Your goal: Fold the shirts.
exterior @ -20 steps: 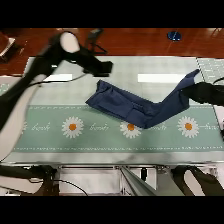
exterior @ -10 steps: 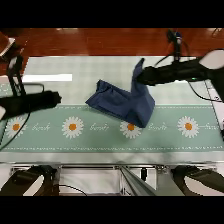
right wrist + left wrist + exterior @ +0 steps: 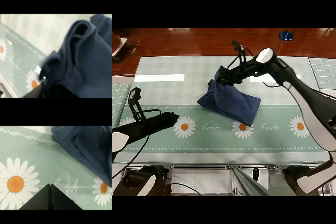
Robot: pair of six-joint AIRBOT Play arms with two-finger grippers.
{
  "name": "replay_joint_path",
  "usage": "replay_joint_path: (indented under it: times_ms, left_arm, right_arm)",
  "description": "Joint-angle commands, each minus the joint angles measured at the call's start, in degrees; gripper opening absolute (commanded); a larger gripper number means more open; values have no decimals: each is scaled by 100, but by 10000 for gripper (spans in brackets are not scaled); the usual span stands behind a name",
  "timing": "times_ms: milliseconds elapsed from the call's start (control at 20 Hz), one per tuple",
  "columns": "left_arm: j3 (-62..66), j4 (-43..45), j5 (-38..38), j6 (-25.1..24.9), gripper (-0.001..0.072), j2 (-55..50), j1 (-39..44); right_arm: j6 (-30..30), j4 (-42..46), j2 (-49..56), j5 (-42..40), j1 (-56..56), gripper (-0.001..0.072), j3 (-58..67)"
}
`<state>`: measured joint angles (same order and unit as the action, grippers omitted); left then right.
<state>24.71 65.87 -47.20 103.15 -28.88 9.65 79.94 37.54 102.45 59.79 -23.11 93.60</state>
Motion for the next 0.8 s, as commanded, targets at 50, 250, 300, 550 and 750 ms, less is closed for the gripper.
replay_joint_path:
  times_ms: [50, 250, 300, 550, 750]
  left_arm:
    - [-96, -142, 205, 17, 16, 42, 2]
    - [-96, -142, 199, 20, 16, 42, 2]
    - [-96, -144, 197, 22, 16, 42, 2]
    - [-98, -142, 208, 17, 16, 42, 2]
    - [-101, -140, 310, 20, 16, 42, 2]
  right_arm:
    - [105, -702, 590, 96, -120, 413, 382]
    - [111, -605, 46, 1582, 662, 413, 382]
    - [111, -284, -282, 2024, 990, 413, 382]
    - [769, 4127, -2828, 2319, 2312, 412, -575]
    - [1982, 4706, -5003, 417, 3171, 411, -3746]
